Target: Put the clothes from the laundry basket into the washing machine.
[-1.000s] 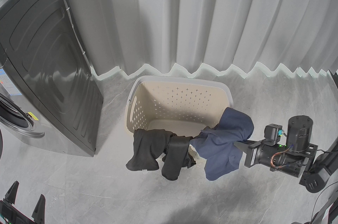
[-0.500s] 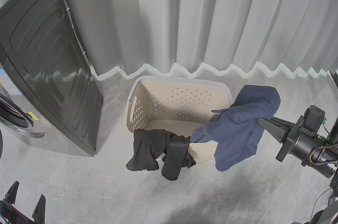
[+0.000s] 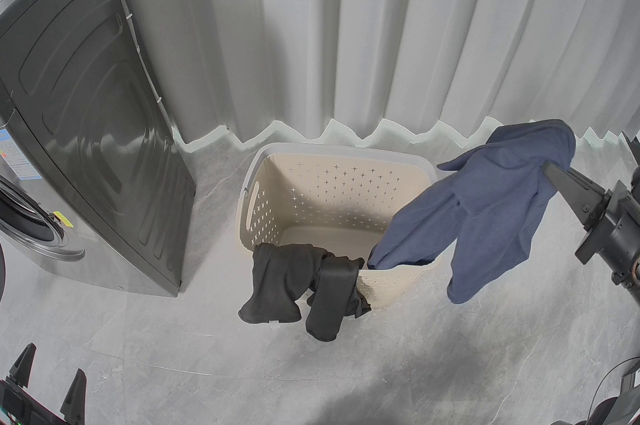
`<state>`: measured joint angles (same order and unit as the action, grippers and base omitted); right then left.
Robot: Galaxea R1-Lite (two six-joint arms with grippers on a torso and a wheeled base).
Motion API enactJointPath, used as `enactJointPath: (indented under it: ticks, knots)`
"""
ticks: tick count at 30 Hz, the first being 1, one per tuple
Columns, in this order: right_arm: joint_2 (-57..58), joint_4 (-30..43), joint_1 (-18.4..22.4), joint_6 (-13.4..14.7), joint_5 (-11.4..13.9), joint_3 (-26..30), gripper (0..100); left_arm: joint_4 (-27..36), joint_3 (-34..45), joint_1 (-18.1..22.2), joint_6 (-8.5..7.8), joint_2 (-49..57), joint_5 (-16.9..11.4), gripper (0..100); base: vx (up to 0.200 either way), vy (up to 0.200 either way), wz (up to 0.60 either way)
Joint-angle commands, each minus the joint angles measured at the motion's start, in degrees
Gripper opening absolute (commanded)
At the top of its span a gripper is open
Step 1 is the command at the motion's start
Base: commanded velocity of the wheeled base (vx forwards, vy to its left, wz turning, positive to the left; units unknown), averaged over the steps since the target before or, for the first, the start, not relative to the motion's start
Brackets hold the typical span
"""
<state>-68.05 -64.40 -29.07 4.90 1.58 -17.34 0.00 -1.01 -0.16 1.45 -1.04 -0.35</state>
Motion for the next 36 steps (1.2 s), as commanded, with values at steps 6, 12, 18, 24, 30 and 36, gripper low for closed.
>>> enactJointPath:
  ticks: [6, 12, 18, 24, 30, 36]
  knots:
    - [7.2, -0.1, 1.7, 0.5, 0.3, 2.5, 0, 0.0, 0.8, 0.0, -0.13, 1.0, 0.1, 100, -0.2, 0.0, 0.0]
    - [7.0, 0.2, 1.6, 0.4, 0.3, 3.4, 0, 0.0, 0.8, 0.0, -0.31, 1.0, 0.0, 100, -0.133, 0.0, 0.0]
    - [6.5, 0.1, 1.7, 0.7, 0.2, 6.4, 0, 0.0, 0.8, 0.0, -0.22, 1.0, -0.1, 100, 0.0, 0.067, 0.0]
    - [4.8, 0.4, 1.7, 3.1, -1.8, 6.9, 0, 0.0, 0.8, 0.0, 0.13, 1.0, 0.0, 100, 0.0, 0.2, 0.0]
    - [4.8, 0.6, 1.7, 5.0, -3.0, 6.9, 0, 0.0, 0.8, 0.0, 0.04, 1.0, -0.1, 100, 0.0, 0.2, 0.0]
    - [4.7, 0.9, 2.1, 5.1, -5.3, 7.3, 0, 0.0, 0.8, 0.0, 0.04, 1.0, 0.0, 100, 0.0, 0.2, 0.0]
